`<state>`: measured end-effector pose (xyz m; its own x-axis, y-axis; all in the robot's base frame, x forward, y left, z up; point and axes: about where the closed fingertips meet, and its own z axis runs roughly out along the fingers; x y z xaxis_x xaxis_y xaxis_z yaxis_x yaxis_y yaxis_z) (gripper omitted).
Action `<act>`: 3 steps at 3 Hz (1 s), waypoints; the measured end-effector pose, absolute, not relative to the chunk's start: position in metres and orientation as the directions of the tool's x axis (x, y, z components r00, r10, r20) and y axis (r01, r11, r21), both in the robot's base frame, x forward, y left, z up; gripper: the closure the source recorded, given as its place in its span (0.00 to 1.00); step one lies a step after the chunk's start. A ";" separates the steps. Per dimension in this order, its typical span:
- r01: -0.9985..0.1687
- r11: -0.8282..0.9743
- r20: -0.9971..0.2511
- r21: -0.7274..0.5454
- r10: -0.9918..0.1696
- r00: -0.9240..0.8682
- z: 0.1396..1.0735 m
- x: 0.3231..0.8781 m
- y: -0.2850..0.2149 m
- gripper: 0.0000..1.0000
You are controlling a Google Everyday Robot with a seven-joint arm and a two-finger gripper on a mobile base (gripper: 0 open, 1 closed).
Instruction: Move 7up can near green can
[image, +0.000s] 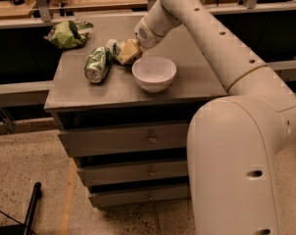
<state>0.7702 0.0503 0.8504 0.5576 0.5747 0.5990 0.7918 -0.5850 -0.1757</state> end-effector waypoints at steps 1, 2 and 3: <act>0.789 -0.593 0.604 -0.157 0.574 0.552 0.857 0.772 0.046 0.00; 0.784 -0.607 0.617 -0.127 0.571 0.542 0.870 0.773 0.039 0.00; 0.777 -0.622 0.634 -0.097 0.563 0.530 0.886 0.775 0.031 0.00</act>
Offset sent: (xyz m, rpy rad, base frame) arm 0.0025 -0.0266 0.0430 -0.0258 -0.0981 -0.0532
